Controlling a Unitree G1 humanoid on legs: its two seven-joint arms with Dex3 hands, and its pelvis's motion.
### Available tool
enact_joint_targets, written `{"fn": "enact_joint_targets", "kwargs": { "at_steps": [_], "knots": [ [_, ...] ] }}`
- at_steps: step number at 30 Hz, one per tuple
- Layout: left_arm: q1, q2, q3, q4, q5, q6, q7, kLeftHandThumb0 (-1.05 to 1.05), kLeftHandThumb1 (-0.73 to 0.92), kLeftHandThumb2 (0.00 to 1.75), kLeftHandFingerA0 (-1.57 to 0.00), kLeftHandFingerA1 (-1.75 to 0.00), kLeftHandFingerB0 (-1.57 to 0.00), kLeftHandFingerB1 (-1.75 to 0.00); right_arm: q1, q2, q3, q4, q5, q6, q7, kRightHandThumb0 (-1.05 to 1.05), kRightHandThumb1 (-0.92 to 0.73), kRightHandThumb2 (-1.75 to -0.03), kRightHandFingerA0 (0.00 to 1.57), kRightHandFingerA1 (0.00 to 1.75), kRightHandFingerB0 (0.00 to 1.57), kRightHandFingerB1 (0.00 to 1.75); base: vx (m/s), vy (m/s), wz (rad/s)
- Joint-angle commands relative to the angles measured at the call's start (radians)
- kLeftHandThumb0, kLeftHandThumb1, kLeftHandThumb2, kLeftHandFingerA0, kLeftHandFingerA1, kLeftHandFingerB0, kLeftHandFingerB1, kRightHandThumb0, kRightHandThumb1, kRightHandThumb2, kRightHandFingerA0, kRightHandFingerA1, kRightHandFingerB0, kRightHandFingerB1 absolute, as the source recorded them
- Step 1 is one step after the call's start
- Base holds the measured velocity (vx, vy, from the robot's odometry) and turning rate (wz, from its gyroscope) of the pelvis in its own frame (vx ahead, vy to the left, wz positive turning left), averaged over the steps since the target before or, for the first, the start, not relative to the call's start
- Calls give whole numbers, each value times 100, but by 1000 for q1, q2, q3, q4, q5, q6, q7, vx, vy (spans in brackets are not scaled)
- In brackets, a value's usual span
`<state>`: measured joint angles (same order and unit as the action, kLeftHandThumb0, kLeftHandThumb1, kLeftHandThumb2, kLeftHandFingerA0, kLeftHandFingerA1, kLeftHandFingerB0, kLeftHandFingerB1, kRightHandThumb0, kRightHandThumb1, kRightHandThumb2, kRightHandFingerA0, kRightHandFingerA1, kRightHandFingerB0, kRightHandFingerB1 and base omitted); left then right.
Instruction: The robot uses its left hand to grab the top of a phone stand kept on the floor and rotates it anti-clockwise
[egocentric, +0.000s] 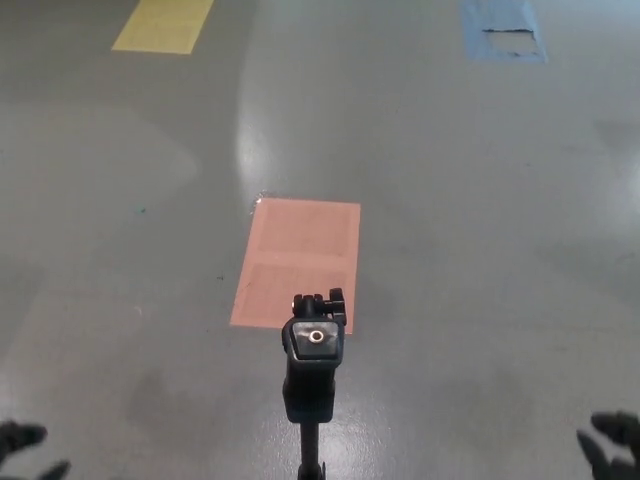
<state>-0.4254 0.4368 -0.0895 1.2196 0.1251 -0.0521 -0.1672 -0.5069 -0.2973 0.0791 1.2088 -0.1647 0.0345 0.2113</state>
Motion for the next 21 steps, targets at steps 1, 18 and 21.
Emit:
{"fn": "enact_joint_targets", "kwargs": {
  "at_steps": [1, 18, 21],
  "knots": [
    [-58, 55, -15, 81, 45, -32, -84, -53, 59, 84, -21, -47, -9, -39, -64, -45, 10, 82, -18, 25, 105, -60, -92, -76, 17, 34, 2, 15, 0, 0, 0],
    [96, 49, 109, -416, -75, -474, -38, -76, 50, 88, -4, -21, 0, -16, -65, -39, 80, 65, -86, -73, -42, -71, -75, -103, 4, 33, 3, 19, 0, 0, 0],
    [182, 63, 125, -672, -127, -480, -99, -72, 48, 87, 0, -23, 0, -17, -66, -40, 72, 69, -74, -70, -35, -70, -75, -102, 4, 33, 3, 19, 0, 0, 0]
  ]
}}
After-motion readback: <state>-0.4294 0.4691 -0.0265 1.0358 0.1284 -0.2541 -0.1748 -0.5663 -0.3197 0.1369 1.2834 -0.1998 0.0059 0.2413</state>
